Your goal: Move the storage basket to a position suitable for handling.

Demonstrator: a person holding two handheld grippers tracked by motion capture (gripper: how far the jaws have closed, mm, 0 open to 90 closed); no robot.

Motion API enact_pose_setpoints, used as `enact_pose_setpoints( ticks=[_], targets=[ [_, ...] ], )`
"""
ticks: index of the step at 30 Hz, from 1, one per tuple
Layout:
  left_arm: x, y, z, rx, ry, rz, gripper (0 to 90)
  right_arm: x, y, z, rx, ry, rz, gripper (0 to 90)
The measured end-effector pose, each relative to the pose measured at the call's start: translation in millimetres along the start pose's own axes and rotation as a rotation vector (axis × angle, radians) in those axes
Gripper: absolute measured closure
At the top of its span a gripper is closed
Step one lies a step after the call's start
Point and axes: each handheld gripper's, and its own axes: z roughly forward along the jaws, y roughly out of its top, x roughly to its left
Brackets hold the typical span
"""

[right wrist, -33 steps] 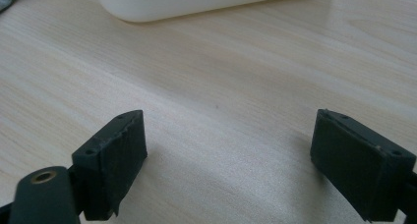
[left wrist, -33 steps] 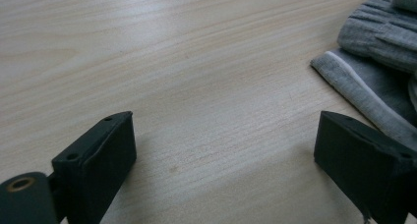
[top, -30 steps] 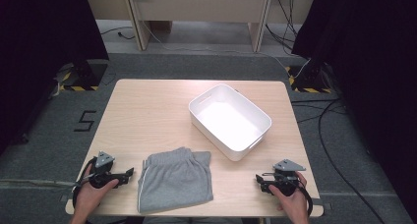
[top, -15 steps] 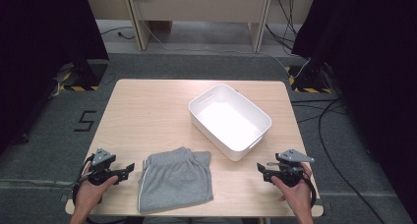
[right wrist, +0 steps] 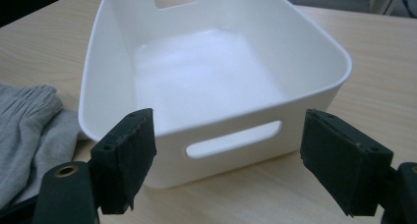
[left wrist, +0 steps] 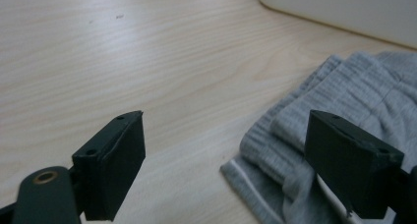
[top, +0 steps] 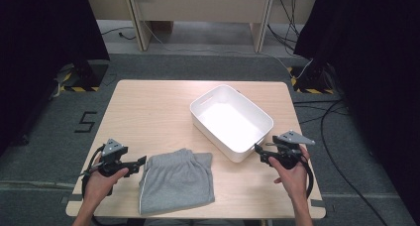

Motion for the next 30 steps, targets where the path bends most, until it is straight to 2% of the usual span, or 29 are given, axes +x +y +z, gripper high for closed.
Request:
enact_pose_setpoints(
  ticks=[1,4,6,9,11,15,17,19,22,23,26,30],
  targets=[
    [-0.7,2.4,1.1,0.0,-0.004,0.0,15.1,1.4,4.2,0.7,0.0,-0.019,-0.008,21.9],
    [-3.0,8.1,4.0,-0.004,-0.009,0.004,15.2,2.3,12.3,4.6,-0.007,-0.028,0.012,21.6],
    [-5.8,14.8,6.6,-0.005,-0.024,0.006,15.2,-0.3,16.7,11.5,-0.002,-0.047,0.038,21.2],
    [-6.3,19.6,4.2,-0.012,-0.023,0.008,15.2,-7.0,17.7,23.0,0.011,-0.074,0.096,21.2],
    [-5.5,22.4,1.9,-0.018,-0.025,-0.005,15.2,-12.2,16.8,30.4,0.022,-0.092,0.122,21.2],
    [-6.9,24.4,6.2,-0.001,-0.031,-0.003,15.1,-15.8,15.5,43.4,0.048,-0.095,0.16,21.7],
    [-8.8,23.5,10.3,0.013,-0.036,0.014,15.2,-13.8,14.8,48.7,0.064,-0.13,0.158,19.0],
    [-10.5,23.0,12.9,0.019,-0.042,0.019,15.2,-12.9,14.5,52.6,0.078,-0.151,0.153,19.9],
    [-11.3,23.3,13.6,0.018,-0.044,0.017,15.2,-14.4,12.6,59.7,0.101,-0.177,0.16,20.4],
    [-12.0,24.0,12.7,0.01,-0.05,0.015,15.2,-15.8,10.2,67.7,0.125,-0.194,0.162,19.2],
    [-12.1,24.3,14.0,0.013,-0.054,0.007,15.2,-17.7,10.2,72.0,0.12,-0.188,0.182,19.4],
    [-13.8,25.4,16.1,0.009,-0.073,0.012,15.1,-21.9,14.9,78.6,0.115,-0.169,0.167,24.3]
  ],
)
